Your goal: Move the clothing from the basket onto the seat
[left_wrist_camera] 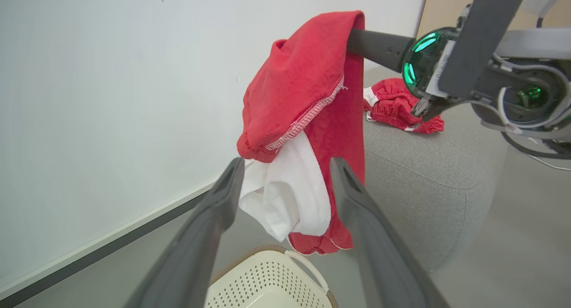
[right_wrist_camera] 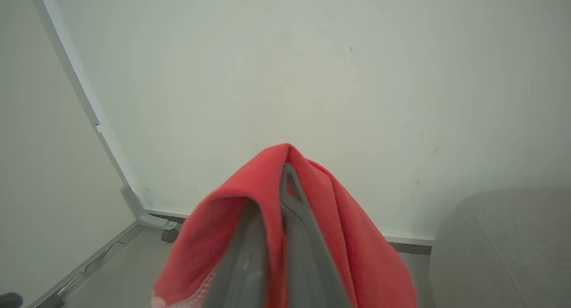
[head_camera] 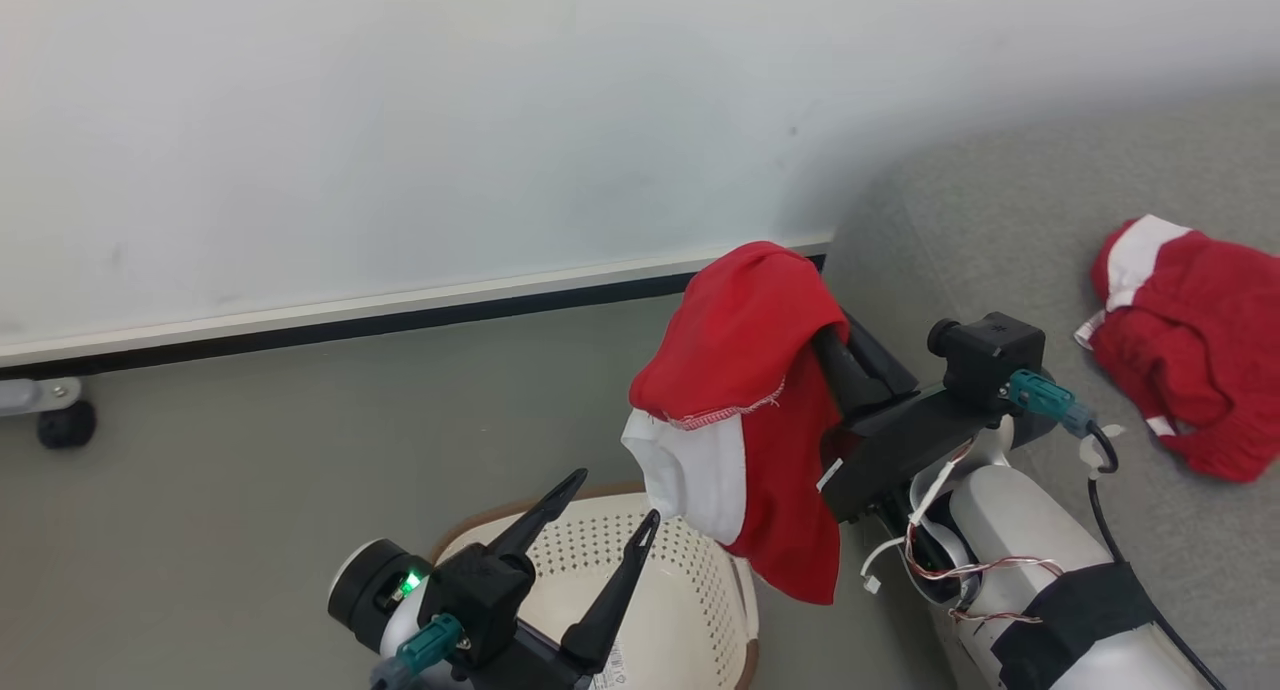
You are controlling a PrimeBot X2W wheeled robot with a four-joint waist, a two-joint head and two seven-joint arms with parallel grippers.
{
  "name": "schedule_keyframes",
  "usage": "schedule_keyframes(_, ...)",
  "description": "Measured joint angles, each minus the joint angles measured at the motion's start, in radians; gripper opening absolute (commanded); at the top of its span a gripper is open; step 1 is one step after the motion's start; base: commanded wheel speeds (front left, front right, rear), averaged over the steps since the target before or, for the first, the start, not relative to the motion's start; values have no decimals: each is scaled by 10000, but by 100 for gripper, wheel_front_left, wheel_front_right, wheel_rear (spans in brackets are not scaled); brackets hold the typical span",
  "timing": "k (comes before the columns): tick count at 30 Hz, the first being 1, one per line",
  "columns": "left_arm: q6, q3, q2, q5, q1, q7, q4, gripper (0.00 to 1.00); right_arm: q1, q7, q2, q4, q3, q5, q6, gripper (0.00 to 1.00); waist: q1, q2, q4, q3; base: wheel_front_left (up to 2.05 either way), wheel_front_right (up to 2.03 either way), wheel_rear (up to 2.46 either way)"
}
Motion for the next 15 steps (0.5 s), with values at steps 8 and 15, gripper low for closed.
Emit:
schedule_keyframes(8,0,6,90,73,-11,19,-119,100,3,-165,-222,-19,-339,90,-255,0,0,0,-789,280,0,0,0)
schedule_keyframes(15,0,12,161,138,-42,88,-230,100,41,-267,-288,-50,-548,173,-349,0,-1,0,-1493,552,0,0,0)
